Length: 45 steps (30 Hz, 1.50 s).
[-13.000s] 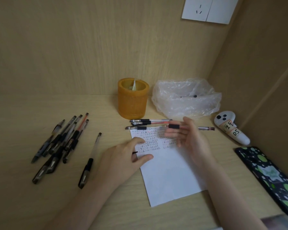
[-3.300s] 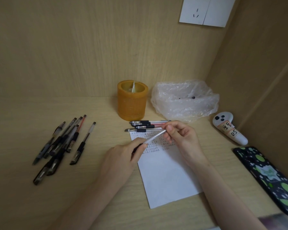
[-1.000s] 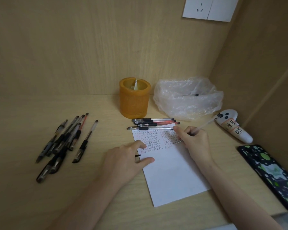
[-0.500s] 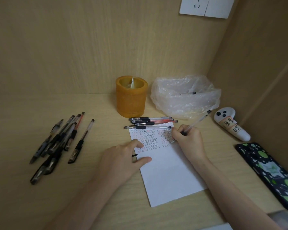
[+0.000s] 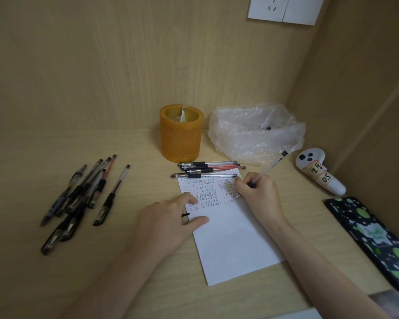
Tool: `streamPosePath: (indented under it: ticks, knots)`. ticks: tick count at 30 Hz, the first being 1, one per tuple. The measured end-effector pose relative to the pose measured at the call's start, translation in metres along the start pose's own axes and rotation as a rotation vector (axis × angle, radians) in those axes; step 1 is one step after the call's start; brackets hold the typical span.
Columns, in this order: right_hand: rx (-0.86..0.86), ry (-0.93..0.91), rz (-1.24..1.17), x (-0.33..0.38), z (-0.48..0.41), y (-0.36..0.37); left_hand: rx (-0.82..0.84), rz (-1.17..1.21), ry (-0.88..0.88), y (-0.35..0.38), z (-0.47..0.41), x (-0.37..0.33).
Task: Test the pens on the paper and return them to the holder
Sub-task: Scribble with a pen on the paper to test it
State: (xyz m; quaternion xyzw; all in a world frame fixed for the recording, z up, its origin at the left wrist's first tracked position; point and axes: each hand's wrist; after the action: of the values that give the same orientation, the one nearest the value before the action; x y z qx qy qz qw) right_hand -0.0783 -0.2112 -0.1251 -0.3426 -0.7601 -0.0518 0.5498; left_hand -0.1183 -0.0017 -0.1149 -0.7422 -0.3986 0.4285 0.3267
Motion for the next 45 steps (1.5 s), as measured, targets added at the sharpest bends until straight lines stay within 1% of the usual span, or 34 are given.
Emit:
streamPosePath:
  ticks: [6,12,23,39,45]
  knots:
    - [-0.014,-0.022,0.015,-0.0005,0.0004,-0.0006,0.005,-0.006,-0.001,0.0000,0.0002,-0.0003]
    - [-0.027,0.011,-0.026,-0.0029,-0.0013,-0.0003,-0.002,-0.011,-0.003,0.0007,0.0004,0.0005]
    - [0.016,0.013,-0.010,0.0007,0.0007,-0.0010,-0.020,0.007,-0.002,0.0030,0.0007,0.0025]
    - [-0.007,0.021,-0.023,-0.0003,0.0001,-0.0015,-0.017,-0.009,0.001,0.0019,0.0005,0.0015]
    - [0.023,0.005,-0.006,0.0024,0.0015,-0.0016,-0.008,-0.006,-0.006,0.0010,0.0005,0.0011]
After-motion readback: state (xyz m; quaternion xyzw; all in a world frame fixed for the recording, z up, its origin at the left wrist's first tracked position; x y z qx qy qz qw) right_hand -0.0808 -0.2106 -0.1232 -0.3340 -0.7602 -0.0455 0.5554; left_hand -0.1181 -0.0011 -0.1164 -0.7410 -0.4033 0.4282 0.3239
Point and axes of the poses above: each hand's wrist, its own z-axis away from the middle knuckle, its own y-axis out of the palm, x = y × z, and after that the axes turned 15 degrees about -x, right-handed
